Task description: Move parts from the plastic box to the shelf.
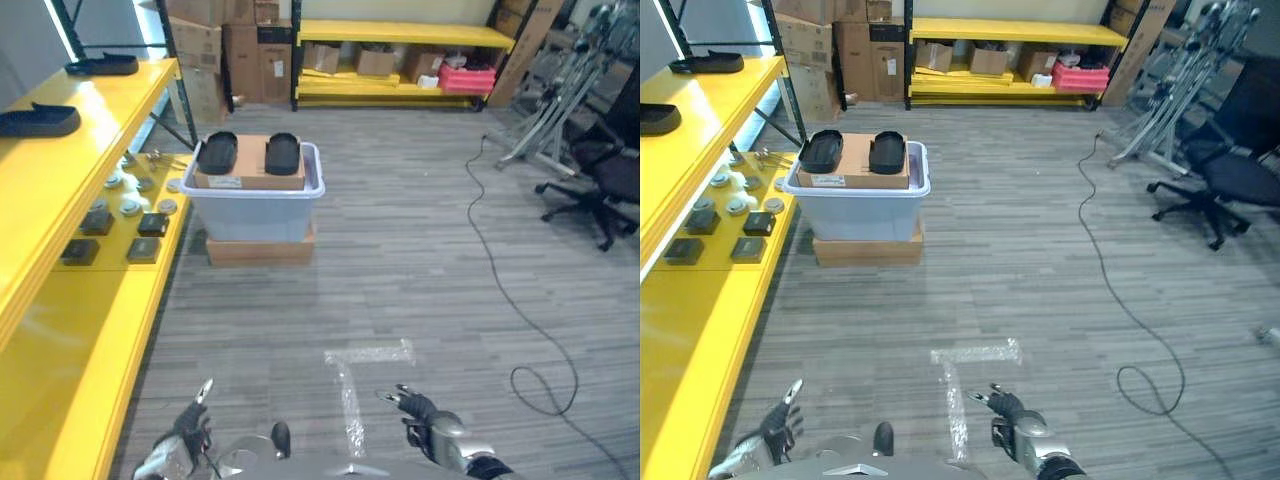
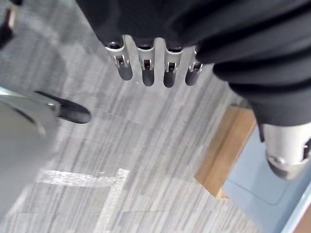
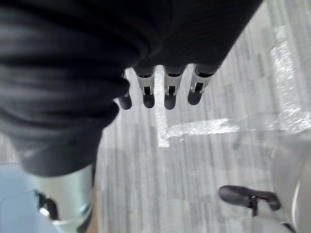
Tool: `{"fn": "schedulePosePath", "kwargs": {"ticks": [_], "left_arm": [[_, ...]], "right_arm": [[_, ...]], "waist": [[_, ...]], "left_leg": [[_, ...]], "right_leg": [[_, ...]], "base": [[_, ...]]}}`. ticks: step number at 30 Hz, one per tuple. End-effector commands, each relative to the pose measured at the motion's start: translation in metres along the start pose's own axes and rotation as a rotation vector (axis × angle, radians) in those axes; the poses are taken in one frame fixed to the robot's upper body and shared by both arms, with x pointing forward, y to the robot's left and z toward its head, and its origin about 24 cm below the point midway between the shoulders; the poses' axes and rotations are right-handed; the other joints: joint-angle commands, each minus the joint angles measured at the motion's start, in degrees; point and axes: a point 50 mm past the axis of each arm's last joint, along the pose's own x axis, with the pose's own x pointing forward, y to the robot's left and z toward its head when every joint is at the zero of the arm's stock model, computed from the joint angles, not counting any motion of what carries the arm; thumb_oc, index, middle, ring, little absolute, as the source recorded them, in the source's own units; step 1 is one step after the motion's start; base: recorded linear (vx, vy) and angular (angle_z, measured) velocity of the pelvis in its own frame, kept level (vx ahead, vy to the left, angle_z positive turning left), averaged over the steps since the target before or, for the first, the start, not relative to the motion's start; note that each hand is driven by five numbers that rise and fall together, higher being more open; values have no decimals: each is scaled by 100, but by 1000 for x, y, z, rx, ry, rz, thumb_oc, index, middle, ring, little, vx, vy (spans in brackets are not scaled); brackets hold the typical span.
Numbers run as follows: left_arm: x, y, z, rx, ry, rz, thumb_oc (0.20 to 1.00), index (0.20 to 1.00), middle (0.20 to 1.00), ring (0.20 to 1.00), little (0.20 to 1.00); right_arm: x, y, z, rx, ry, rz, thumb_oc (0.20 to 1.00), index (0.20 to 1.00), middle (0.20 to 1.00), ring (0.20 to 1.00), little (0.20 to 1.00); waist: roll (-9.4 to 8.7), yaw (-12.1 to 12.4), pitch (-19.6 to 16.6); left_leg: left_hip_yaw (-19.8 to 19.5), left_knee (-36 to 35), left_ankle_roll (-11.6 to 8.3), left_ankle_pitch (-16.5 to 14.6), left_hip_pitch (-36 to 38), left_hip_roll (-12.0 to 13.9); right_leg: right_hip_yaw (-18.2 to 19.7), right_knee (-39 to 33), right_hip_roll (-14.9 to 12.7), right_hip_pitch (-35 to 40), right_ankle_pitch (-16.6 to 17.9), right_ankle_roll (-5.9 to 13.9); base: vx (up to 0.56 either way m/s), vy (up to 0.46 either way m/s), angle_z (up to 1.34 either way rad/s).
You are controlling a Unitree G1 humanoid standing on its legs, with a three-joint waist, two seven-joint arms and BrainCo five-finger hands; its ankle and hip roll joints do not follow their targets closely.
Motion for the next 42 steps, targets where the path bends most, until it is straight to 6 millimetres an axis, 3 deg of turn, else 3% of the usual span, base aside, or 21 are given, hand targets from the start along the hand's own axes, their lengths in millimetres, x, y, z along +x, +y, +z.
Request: {"fn": "schedulePosePath", "kwargs": {"ticks": [1, 3, 4, 5, 9, 11, 12, 13, 16, 17, 21, 22, 24, 27, 29, 32, 36, 38, 40, 42], "left_arm": [[1, -2, 20, 23, -82, -10, 1000, 1000, 1000, 1000, 1000], [2, -9, 31, 21, -113, -40, 1000, 1000, 1000, 1000, 1000], [2, -12, 31, -1, -123, -64, 1000, 1000, 1000, 1000, 1000], [2, -12, 30, -1, -125, -69, 1000, 1000, 1000, 1000, 1000], [2, -20, 26, -27, -122, -68, 1000, 1000, 1000, 1000, 1000], [3, -28, 25, -46, -117, -77, 1000, 1000, 1000, 1000, 1000], [3, -35, 24, -50, -120, -91, 1000, 1000, 1000, 1000, 1000], [3, -36, 24, -49, -120, -93, 1000, 1000, 1000, 1000, 1000], [3, -40, 25, -54, -128, -111, 1000, 1000, 1000, 1000, 1000], [2, -41, 24, -46, -126, -112, 1000, 1000, 1000, 1000, 1000], [1, -40, 22, -56, -127, -110, 1000, 1000, 1000, 1000, 1000], [1, -41, 23, -54, -130, -113, 1000, 1000, 1000, 1000, 1000], [1, -41, 25, -52, -134, -123, 1000, 1000, 1000, 1000, 1000], [0, -41, 25, -72, -142, -135, 1000, 1000, 1000, 1000, 1000], [-1, -44, 20, -80, -133, -139, 1000, 1000, 1000, 1000, 1000], [-3, -43, 19, -67, -124, -140, 1000, 1000, 1000, 1000, 1000], [-5, -33, 17, -121, -132, -69, 1000, 1000, 1000, 1000, 1000], [-5, -22, 19, -138, -140, -32, 1000, 1000, 1000, 1000, 1000], [-5, -14, 20, -99, -141, -14, 1000, 1000, 1000, 1000, 1000], [-5, -11, 18, -41, -133, -15, 1000, 1000, 1000, 1000, 1000]], "right_arm": [[0, 6, 21, 15, -104, 14, 1000, 1000, 1000, 1000, 1000], [-2, 3, 24, 11, -136, 24, 1000, 1000, 1000, 1000, 1000], [-5, -3, 22, 6, -151, 36, 1000, 1000, 1000, 1000, 1000], [-5, -3, 20, 6, -153, 45, 1000, 1000, 1000, 1000, 1000], [-7, -3, 18, -4, -132, 52, 1000, 1000, 1000, 1000, 1000], [-6, 0, 18, -20, -119, 62, 1000, 1000, 1000, 1000, 1000], [-6, 0, 20, -47, -119, 72, 1000, 1000, 1000, 1000, 1000], [-6, 0, 21, -50, -121, 71, 1000, 1000, 1000, 1000, 1000], [-7, 1, 27, -46, -127, 75, 1000, 1000, 1000, 1000, 1000], [-7, 0, 26, -29, -123, 67, 1000, 1000, 1000, 1000, 1000], [-9, -3, 27, -24, -126, 62, 1000, 1000, 1000, 1000, 1000], [-9, -2, 28, -20, -129, 60, 1000, 1000, 1000, 1000, 1000], [-9, -2, 30, -27, -136, 57, 1000, 1000, 1000, 1000, 1000], [-8, 3, 34, -30, -139, 63, 1000, 1000, 1000, 1000, 1000], [-8, 4, 33, -43, -131, 63, 1000, 1000, 1000, 1000, 1000], [-11, 5, 27, -43, -129, 57, 1000, 1000, 1000, 1000, 1000], [-8, 12, 32, -55, -131, 95, 1000, 1000, 1000, 1000, 1000], [-7, 19, 35, -33, -145, 119, 1000, 1000, 1000, 1000, 1000], [-4, 26, 39, 9, -157, 115, 1000, 1000, 1000, 1000, 1000], [-3, 29, 42, 54, -170, 92, 1000, 1000, 1000, 1000, 1000]], "waist": [[243, 86, 151], [227, -104, 267], [82, -431, 321], [92, -554, 350], [60, -627, 246], [11, -619, 126], [-34, -588, 36], [-37, -583, 30], [-133, -521, 59], [-179, -501, 91], [-245, -446, 248], [-231, -435, 292], [-169, -399, 366], [-11, -272, 413], [135, -177, 400], [269, -19, 462], [231, 201, 391], [150, 385, 301], [100, 499, 214], [289, 495, 210]], "left_leg": [[-276, 583, 35, -491, -606, -43], [-473, 447, -69, -545, -254, -116], [-772, 361, -177, -776, 143, -300], [-966, 353, -186, -900, 329, -280], [-1168, 256, -277, -1023, 603, -154], [-1005, 301, -419, -1091, 699, 75], [-832, 574, -660, -969, 657, 369], [-807, 642, -689, -920, 631, 406], [-642, 1766, -877, -407, 166, 777], [-651, 2524, -933, -167, -128, 918], [-795, 4311, -902, 119, -1090, 941], [-800, 4380, -858, 94, -1255, 882], [-706, 3947, -806, 52, -1346, 750], [-294, 1779, -780, 87, -1200, 331], [-122, 526, -876, 455, -1303, 186], [-42, 160, -1084, 1071, -1813, 113], [-193, 349, -811, 733, -1735, 1], [-145, 527, -633, 455, -1640, -22], [-192, 300, -389, 181, -1153, -136], [-387, 80, -222, 60, -769, -29]], "right_leg": [[77, -1551, 221, 74, 1516, 156], [-42, -2669, 377, -351, 1755, 138], [242, -4467, 266, -856, 2379, 341], [448, -4950, 235, -1049, 2594, 456], [532, -5264, 323, -714, 2609, 370], [416, -5212, 355, -492, 2473, 244], [258, -5281, 357, -248, 2390, 139], [236, -5291, 364, -217, 2379, 126], [209, -5377, 414, 98, 2218, -64], [235, -5391, 443, 209, 2158, -156], [369, -5366, 543, 488, 2058, -375], [386, -5345, 569, 528, 2043, -387], [455, -5341, 656, 635, 1973, -385], [560, -5360, 774, 826, 1919, -251], [662, -5328, 858, 952, 1924, -157], [696, -5194, 1029, 1168, 1806, -193], [703, -4771, 982, 1221, 1398, -215], [485, -4449, 864, 1478, 954, -173], [2, -3410, 629, 1336, 1172, 118], [-121, -1853, 533, 558, 1563, 338]], "base": [[322, -53, 28], [492, -140, 32], [786, -239, 88], [828, -251, 125], [455, -170, 59], [432, -199, 63], [328, -184, 83], [322, -226, 81], [213, -204, 19], [202, -205, 19], [174, -155, -12], [198, -56, -19], [176, 36, -22], [329, 154, -22], [358, 157, -8], [394, 84, 4], [323, 63, -48], [366, 3, -133], [338, 53, -62], [231, 89, -41]]}}
